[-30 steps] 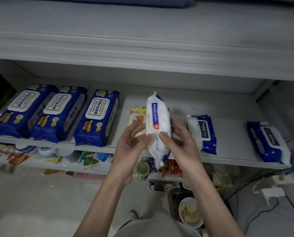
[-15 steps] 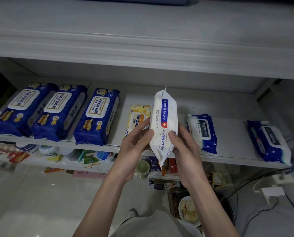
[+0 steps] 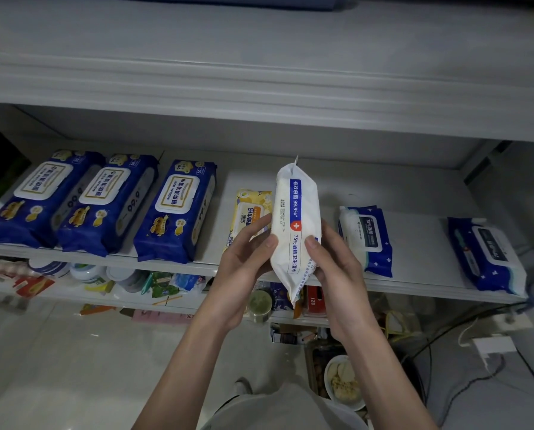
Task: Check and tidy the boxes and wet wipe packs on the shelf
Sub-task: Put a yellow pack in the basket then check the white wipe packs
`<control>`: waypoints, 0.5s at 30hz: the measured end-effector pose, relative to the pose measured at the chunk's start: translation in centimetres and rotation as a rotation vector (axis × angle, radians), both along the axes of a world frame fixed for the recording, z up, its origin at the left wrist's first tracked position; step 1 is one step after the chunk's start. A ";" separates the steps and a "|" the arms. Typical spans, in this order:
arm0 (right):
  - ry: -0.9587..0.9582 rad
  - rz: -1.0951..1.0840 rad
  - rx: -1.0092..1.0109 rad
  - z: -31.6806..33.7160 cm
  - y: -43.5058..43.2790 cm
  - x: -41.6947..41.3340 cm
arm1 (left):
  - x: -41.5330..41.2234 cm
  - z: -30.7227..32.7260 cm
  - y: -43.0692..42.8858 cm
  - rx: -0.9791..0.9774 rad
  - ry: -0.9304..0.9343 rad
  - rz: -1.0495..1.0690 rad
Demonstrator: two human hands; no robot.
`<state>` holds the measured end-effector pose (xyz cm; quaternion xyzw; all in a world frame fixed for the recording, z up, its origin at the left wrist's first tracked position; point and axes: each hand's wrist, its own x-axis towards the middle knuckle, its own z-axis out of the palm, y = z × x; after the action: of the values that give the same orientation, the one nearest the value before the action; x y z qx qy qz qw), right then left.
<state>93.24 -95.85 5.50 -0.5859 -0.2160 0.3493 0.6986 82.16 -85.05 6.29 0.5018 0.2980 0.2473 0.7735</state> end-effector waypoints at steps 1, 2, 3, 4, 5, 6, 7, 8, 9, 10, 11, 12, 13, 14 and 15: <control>-0.026 0.021 -0.024 0.0 0.0 0.0 | 0.0 -0.1 0.0 0.005 0.002 0.023; -0.064 0.034 -0.051 0.0 0.1 -0.1 | -0.1 -0.3 0.0 0.020 0.010 0.050; -0.109 0.037 -0.083 -0.1 0.2 -0.1 | -0.1 -0.4 0.0 0.047 0.024 0.079; -0.145 0.032 -0.108 -0.2 0.2 0.0 | -0.2 -0.5 0.0 0.080 0.041 0.105; -0.155 0.023 -0.119 -0.2 0.3 0.0 | -0.3 -0.5 0.0 0.114 0.057 0.123; -0.141 0.020 -0.115 -0.2 0.3 0.1 | -0.4 -0.4 -0.1 0.141 0.074 0.131; -0.119 0.020 -0.107 -0.4 0.3 0.3 | -0.5 -0.5 -0.1 0.164 0.096 0.134; -0.090 0.012 -0.103 -0.5 0.2 0.4 | -0.7 -0.6 -0.1 0.188 0.122 0.135; -0.046 0.001 -0.102 -0.5 0.2 0.6 | -0.8 -0.7 -0.1 0.208 0.142 0.141; 0.013 -0.007 -0.091 -0.6 0.1 0.8 | -0.9 -0.7 -0.1 0.220 0.150 0.149; 0.073 -0.016 -0.072 -0.7 0.1 0.9 | -0.9 -0.7 -0.1 0.215 0.147 0.154; 0.126 -0.024 -0.048 -0.8 0.0 1.0 | -1.0 -0.6 -0.1 0.196 0.133 0.150; 0.161 -0.029 -0.030 -0.8 -0.1 1.1 | -1.0 -0.5 -0.2 0.162 0.108 0.139; 0.181 -0.032 -0.018 -0.9 -0.1 1.1 | -1.0 -0.4 -0.2 0.125 0.079 0.119; 0.182 -0.034 -0.012 -0.8 -0.2 1.1 | -1.1 -0.3 -0.3 0.098 0.056 0.102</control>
<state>94.29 -96.02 4.65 -0.5595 -0.1396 0.3905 0.7176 81.11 -85.32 6.00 0.5297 0.3322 0.2866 0.7259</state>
